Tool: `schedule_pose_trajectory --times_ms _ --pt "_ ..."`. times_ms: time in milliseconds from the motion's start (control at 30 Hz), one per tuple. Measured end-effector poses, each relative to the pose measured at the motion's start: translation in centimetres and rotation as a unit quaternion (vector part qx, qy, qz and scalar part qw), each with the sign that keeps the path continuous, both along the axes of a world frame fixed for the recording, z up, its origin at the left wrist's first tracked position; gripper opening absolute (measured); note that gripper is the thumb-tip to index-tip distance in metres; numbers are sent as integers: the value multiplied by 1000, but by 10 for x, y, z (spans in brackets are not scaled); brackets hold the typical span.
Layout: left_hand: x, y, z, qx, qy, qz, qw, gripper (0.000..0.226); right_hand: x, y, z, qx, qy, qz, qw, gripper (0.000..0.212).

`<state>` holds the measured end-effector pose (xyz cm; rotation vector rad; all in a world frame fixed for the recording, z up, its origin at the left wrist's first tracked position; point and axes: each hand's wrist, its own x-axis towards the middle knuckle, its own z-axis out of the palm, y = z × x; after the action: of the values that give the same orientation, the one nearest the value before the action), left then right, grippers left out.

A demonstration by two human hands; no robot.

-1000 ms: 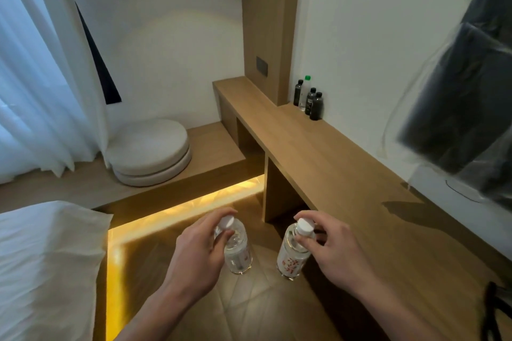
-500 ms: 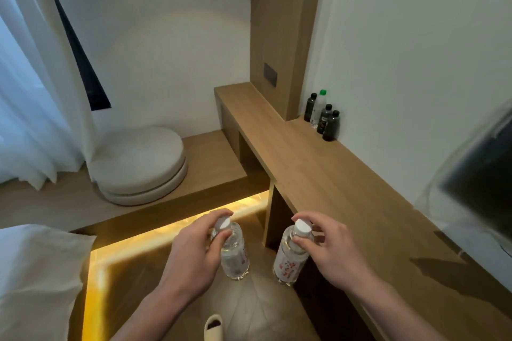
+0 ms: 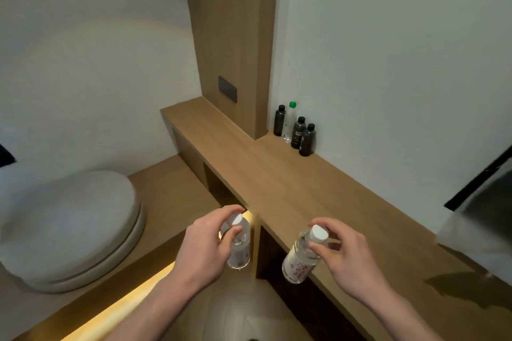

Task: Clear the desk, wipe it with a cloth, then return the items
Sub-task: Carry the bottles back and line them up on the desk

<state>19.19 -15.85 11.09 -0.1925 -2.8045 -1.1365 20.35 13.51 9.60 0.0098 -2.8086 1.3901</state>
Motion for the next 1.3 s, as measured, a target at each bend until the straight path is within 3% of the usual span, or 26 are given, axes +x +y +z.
schedule_pose_trajectory --times_ms 500,733,967,1300 --pt "-245 77 -37 -28 -44 -135 989 31 -188 56 -47 -8 3 -117 993 43" --pt "-343 121 -52 -55 -54 -202 976 34 -251 81 -64 -7 -39 -150 988 39" --pt "-442 159 -70 -89 -55 -305 947 34 -298 85 -79 -4 -77 -234 969 38" --pt "-549 235 -100 -154 -76 -435 884 29 -346 77 -70 26 -35 -368 929 36"
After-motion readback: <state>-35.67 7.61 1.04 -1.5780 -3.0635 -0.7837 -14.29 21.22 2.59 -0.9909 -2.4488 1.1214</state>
